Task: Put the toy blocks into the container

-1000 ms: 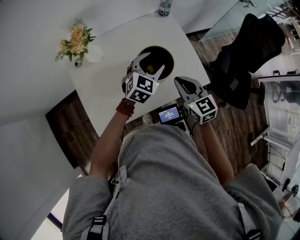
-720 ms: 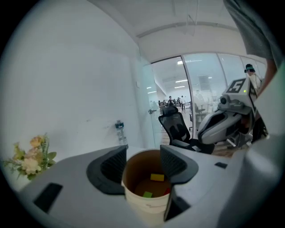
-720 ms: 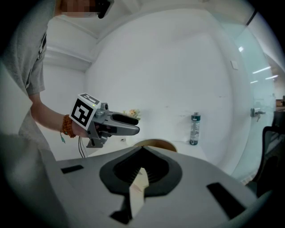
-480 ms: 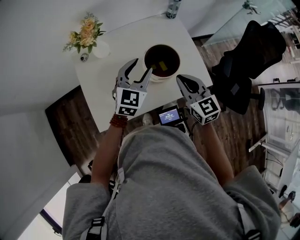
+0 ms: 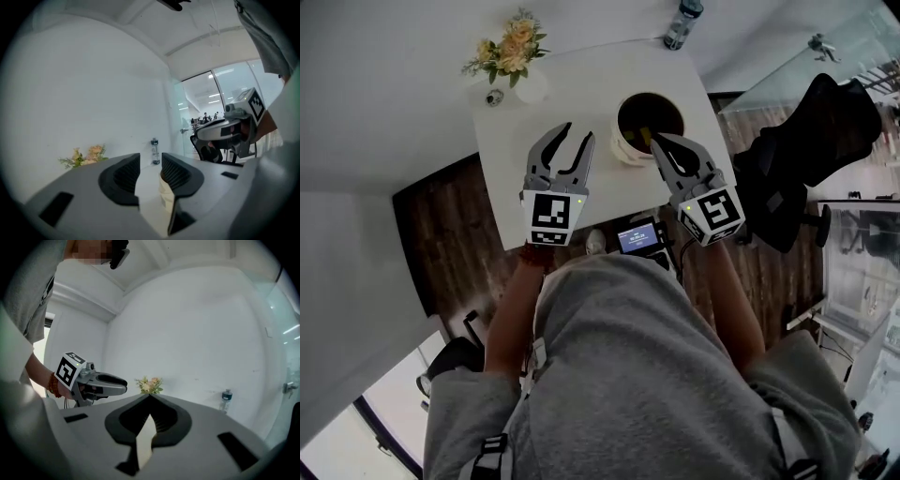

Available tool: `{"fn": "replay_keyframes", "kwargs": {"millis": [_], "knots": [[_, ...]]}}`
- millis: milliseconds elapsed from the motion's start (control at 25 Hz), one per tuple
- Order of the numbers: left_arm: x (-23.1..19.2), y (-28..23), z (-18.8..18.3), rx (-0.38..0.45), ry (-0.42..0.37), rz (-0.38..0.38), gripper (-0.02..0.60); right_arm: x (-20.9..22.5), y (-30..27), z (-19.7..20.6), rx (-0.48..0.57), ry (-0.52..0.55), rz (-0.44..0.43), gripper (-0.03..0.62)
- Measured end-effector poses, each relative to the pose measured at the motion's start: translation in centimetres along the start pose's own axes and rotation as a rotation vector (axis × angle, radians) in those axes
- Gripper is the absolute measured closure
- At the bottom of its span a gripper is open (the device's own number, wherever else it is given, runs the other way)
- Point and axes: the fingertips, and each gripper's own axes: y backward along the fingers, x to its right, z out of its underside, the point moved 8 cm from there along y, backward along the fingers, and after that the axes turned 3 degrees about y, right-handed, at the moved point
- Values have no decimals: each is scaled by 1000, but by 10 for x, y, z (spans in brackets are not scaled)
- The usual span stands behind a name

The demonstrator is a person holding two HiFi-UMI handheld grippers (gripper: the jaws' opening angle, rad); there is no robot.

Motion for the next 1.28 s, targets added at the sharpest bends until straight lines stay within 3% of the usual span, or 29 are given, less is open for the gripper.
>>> {"fn": "replay_keyframes", "kwargs": {"millis": [440, 840, 1280], "knots": [[-8, 39, 2, 45, 17, -117, 546, -33, -33, -28, 84, 48, -72, 591], [-1, 49, 8, 68, 49, -85, 575, -57, -40, -25, 60, 45, -147, 591], [7, 52, 12, 69, 58, -69, 575, -63, -38, -20, 48, 35, -145, 591]]}}
